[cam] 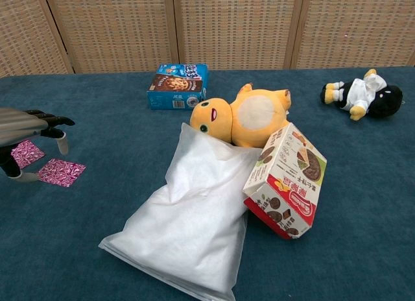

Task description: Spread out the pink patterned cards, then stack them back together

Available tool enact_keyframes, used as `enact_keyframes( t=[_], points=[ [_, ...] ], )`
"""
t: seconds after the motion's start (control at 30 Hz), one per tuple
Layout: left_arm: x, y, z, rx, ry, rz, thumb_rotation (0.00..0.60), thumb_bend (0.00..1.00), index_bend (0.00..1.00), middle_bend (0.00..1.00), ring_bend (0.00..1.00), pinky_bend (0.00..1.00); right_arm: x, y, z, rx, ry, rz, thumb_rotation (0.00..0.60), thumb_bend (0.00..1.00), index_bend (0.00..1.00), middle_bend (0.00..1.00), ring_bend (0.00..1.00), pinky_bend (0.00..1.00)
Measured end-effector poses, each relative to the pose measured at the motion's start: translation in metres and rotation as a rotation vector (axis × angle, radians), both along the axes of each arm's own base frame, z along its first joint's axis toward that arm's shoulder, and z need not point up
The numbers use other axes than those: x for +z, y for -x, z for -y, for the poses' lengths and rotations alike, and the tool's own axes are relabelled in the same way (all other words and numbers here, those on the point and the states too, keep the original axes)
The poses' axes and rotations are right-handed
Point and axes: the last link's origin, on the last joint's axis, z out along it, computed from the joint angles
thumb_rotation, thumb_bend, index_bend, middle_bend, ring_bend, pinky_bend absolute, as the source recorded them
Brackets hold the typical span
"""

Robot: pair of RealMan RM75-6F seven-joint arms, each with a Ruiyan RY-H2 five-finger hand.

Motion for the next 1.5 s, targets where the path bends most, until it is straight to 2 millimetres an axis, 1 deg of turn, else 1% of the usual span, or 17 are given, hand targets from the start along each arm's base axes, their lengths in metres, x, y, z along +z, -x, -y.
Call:
enact_keyframes(
  t=[0.4,0.9,1.23,1.5],
  points=[
    [-0.006,-0.002,-0.003,0.007,-0.015,-0.019,0.600,0.23,0.31,0.00,0.00,0.00,0.000,0.001,0.000,-0.002,0.002,0.004,0.600,0.10,0.04,0.00,0.00,0.00],
    [-0.011,-0.003,-0.005,0.028,-0.014,-0.039,0.600,0.23,0.31,0.00,0.00,0.00,0.000,0.000,0.000,-0.003,-0.001,0.007,0.600,0.11,0.04,0.00,0.00,0.00],
    [-0.016,-0.008,-0.007,0.031,-0.011,-0.045,0.600,0.24,0.31,0.00,0.00,0.00,0.000,0.000,0.000,-0.002,-0.002,0.010,0.600,0.11,0.04,0.00,0.00,0.00],
    [-0.017,-0.007,-0.006,0.040,-0.008,-0.061,0.600,0.24,0.31,0.00,0.00,0.00,0.000,0.000,0.000,-0.001,-0.002,0.010,0.600,0.10,0.04,0.00,0.00,0.00]
  ],
)
